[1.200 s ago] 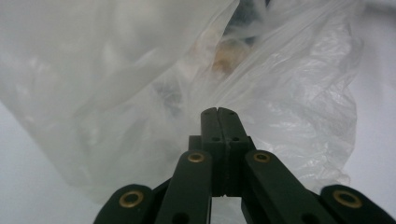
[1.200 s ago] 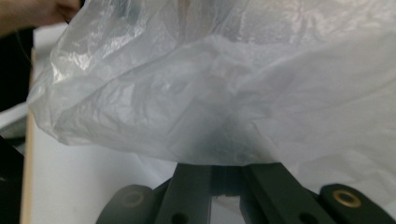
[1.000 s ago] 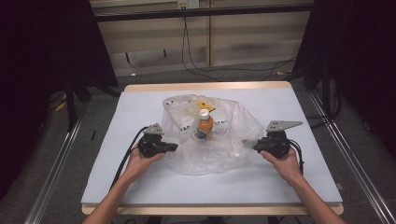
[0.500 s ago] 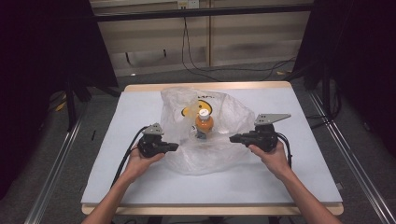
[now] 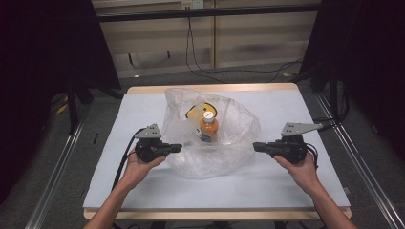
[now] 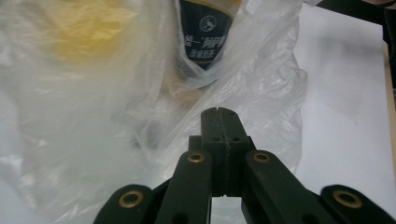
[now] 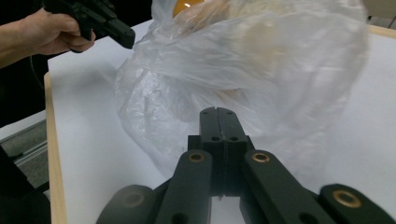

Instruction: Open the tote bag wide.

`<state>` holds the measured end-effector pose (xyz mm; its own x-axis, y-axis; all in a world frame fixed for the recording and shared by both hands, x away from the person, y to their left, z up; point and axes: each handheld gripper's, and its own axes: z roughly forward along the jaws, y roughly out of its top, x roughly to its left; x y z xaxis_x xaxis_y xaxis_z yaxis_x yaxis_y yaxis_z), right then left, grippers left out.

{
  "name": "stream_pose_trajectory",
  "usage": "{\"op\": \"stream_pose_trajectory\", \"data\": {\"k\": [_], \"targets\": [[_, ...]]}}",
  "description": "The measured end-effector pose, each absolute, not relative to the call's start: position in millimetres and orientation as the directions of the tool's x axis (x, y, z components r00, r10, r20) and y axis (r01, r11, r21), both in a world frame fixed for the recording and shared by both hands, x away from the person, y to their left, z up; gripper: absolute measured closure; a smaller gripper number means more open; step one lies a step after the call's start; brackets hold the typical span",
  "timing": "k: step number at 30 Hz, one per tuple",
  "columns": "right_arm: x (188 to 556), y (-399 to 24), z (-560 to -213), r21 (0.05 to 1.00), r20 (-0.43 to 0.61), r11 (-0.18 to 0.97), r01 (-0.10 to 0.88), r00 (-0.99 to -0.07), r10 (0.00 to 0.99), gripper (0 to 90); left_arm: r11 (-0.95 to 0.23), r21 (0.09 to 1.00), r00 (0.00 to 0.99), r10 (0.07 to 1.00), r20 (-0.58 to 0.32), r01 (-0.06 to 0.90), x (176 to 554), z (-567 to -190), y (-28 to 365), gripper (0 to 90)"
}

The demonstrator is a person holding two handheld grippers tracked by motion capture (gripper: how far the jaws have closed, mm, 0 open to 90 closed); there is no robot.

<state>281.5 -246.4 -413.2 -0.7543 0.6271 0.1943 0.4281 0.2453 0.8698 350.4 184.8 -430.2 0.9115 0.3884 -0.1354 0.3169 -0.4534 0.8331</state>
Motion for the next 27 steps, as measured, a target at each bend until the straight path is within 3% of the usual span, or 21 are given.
{"op": "stream_pose_trajectory", "data": {"k": [9, 15, 18, 27], "targets": [[298.4, -271.2, -396.7, 0.888, 0.183, 0.197, 0.415, -0.713, 0.677, 90.0, -0.41, 0.868, 0.914, 0.389, -0.112, 0.28, 361.5, -404.9, 180.0, 90.0], [333.2, -251.7, -371.9, 0.897, 0.161, 0.212, 0.387, -0.734, 0.659, 90.0, -0.381, 0.893, 0.919, 0.385, -0.083, 0.24, 377.3, -376.6, 166.8, 90.0], [355.4, -224.5, -363.5, 0.878, 0.112, 0.302, 0.372, -0.773, 0.625, 90.0, -0.387, 0.891, 0.925, 0.37, -0.086, 0.238, 391.5, -367.2, 153.8, 90.0], [398.6, -176.3, -358.5, 0.833, 0.085, 0.414, 0.367, -0.824, 0.56, 90.0, -0.425, 0.867, 0.922, 0.376, -0.091, 0.259, 420.0, -362.5, 124.8, 90.0]]}}
